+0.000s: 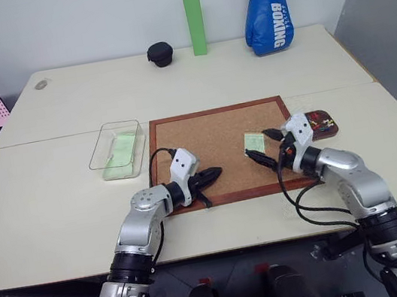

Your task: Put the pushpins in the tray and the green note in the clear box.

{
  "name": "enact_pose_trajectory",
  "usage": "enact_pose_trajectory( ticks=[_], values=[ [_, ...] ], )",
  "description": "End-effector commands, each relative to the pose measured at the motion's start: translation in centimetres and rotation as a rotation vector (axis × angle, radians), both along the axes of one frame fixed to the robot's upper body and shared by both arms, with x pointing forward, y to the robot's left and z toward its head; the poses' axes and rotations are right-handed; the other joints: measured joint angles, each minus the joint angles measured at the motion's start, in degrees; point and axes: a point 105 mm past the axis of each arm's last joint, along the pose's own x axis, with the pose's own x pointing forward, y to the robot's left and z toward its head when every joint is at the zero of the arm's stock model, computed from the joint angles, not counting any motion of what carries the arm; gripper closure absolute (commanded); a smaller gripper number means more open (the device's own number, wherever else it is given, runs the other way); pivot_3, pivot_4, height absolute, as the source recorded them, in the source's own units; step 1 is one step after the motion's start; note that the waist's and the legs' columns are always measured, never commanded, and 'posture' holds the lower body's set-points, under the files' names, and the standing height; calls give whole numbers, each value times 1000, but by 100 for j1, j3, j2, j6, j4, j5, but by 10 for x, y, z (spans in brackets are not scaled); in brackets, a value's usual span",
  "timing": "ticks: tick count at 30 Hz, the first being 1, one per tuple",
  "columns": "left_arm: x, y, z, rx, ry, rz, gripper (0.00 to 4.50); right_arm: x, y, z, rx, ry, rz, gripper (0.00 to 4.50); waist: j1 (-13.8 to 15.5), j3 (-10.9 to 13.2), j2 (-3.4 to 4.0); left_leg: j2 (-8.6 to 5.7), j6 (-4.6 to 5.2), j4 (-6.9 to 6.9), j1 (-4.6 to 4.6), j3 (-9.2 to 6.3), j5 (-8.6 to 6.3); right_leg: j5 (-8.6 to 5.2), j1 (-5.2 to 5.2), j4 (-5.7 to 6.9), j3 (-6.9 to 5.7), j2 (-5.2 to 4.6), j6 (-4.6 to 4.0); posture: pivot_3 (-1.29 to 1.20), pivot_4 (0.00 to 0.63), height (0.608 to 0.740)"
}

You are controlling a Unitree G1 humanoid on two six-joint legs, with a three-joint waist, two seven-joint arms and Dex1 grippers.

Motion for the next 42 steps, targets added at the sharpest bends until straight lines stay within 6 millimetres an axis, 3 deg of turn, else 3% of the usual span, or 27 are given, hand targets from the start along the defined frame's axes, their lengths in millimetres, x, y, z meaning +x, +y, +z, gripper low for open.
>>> enact_pose_trajectory(
  ticks=[1, 5, 6, 25, 32, 38, 42],
  values=[
    [-3, 0, -7, 9, 21, 6, 4500, 7, 9, 0, 17, -11, -16, 196, -1, 0, 0, 0, 0, 0, 1, 0, 0, 0, 0, 0, 0, 0, 0, 0, 150, 740],
    [-4, 2, -7, 10, 22, 14, 4500, 13, 19, -6, 57, 21, -18, 196, -1, 0, 0, 1, 0, -1, 1, 0, 0, 0, -1, 0, 1, 0, 0, 0, 150, 740],
    [-3, 2, -7, 10, 22, 15, 4500, 13, 21, -8, 54, 20, -17, 563, -1, 0, 0, 1, 0, -1, 1, 0, 0, 0, -1, 0, 0, 0, 0, 0, 150, 740],
    [-3, 4, -6, 9, 19, 32, 4500, 20, 30, -28, -34, 26, -13, 4460, -12, 0, 0, 1, 0, -2, 4, 1, 0, 0, -1, 0, 1, 1, 0, 0, 150, 740],
    [-3, 6, -6, 10, 19, 37, 4500, 23, 25, -20, 4, 32, -38, 4460, -15, 0, 0, 2, 0, -1, 5, 1, 0, 0, 0, 1, 1, 1, 0, 0, 150, 740],
    [-4, 6, -7, 9, 25, 36, 4500, 23, 17, 23, 250, 76, -69, 4460, -9, 3, 3, 2, 0, -2, 1, -2, 0, 0, -2, 2, 0, 0, 0, 0, 150, 740],
    [-5, 5, -8, 9, 28, 30, 4500, 22, 12, 41, 328, 100, -75, 4460, -6, 5, 5, 0, -1, -3, -7, -3, 0, 0, -7, 1, 1, -2, -1, 0, 150, 740]
  ],
)
